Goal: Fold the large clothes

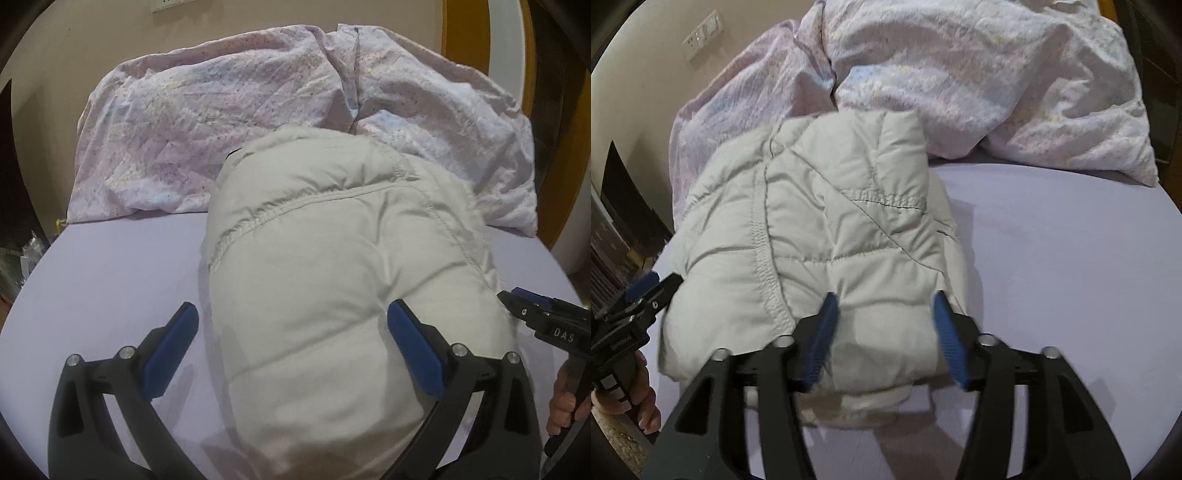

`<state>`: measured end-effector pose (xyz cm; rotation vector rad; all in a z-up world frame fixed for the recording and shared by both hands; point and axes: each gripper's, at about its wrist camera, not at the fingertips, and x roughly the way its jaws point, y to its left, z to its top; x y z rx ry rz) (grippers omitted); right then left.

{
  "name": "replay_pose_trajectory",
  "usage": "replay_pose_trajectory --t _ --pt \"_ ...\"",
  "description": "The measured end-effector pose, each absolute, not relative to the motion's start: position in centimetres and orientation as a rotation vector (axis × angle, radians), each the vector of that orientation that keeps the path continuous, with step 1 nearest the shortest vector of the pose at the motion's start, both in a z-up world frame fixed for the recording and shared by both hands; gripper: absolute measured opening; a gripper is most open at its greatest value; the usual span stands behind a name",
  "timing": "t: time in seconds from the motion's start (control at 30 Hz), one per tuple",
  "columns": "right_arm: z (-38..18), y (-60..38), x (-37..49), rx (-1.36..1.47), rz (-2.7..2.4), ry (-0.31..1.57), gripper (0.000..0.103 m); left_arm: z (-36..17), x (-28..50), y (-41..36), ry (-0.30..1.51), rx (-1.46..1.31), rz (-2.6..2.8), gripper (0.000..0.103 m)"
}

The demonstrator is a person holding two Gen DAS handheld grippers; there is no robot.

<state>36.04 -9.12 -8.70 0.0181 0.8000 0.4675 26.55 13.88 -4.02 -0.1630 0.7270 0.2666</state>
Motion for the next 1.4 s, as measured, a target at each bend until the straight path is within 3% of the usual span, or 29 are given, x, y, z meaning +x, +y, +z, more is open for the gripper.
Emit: replay_pose_trajectory --t 0.07,0.17,0.33,0.77,1.4 --pt "-8.0 -10.2 35.3 0.058 0.468 0.799 0.086 -3.6 25.3 14.0 0.727 -0.178 0.263 0.101" --pt "-7.3 -11.5 33.6 0.102 0.488 0.797 0.095 -3.5 23.5 13.8 0.741 -0.197 0.268 0.101" --pt "-6.8 -12.3 30.9 0.081 0.436 0.816 0.101 -3.2 20.3 12.9 0.743 -0.215 0.264 0.101" --pt "-5.8 -11.8 23.0 0.006 0.403 0.722 0.102 -2.0 14.1 10.6 0.722 -0.267 0.281 0.101" --pt "-6.2 -12.3 18.8 0.006 0.429 0.731 0.102 -1.9 11.9 8.1 0.815 -0.217 0.244 0.101"
